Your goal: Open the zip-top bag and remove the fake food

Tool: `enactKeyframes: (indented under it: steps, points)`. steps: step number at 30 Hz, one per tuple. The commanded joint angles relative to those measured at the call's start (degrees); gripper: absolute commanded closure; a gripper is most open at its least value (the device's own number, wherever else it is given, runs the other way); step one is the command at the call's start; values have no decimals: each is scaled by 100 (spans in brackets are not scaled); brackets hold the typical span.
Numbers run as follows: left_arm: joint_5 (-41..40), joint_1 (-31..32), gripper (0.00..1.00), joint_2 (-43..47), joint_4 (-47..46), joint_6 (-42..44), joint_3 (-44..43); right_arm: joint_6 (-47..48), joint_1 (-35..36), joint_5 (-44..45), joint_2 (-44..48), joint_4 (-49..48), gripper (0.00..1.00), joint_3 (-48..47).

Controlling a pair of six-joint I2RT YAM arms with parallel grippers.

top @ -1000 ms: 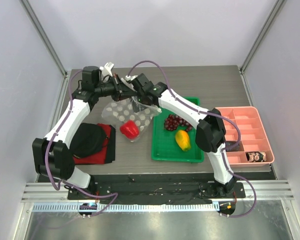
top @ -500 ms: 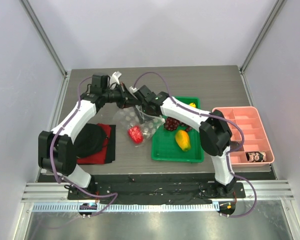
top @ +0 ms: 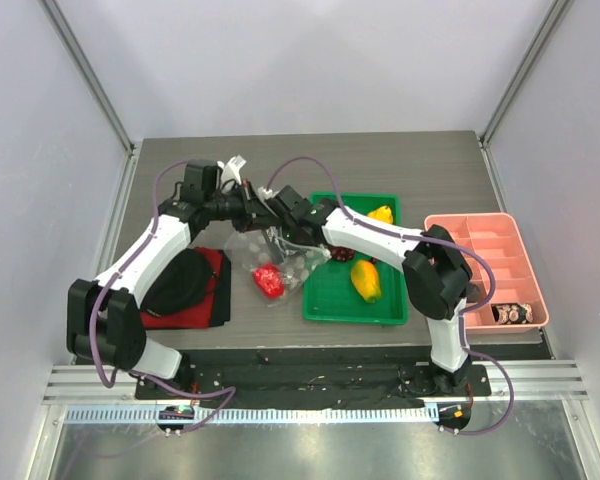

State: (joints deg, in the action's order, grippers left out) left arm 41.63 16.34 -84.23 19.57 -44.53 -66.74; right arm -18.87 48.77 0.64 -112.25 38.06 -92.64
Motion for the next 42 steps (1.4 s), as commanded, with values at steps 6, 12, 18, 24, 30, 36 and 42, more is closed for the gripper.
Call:
enactKeyframes:
  steps: [6,12,18,24,30,36,42]
  points:
    - [-1455,-263,100,696,354,401,838,-933,352,-811,291,-1696,29,589]
    - [-1298,-263,100,873,223,253,742,-532,221,-268,423,-1418,26,520]
    - [-771,-263,100,320,-234,-336,92,260,-289,504,388,-522,25,-385]
    - [-585,-263,100,-260,-332,-452,-849,771,-281,929,-34,245,24,-1669]
    - [-1138,-263,100,-235,249,137,-246,552,-158,1017,-210,158,25,-1521]
    - [-1648,-254,100,55,135,261,696,175,26,868,-192,-387,26,-967]
    - [-2070,-263,100,556,266,357,944,-28,308,779,-298,-589,27,-703]
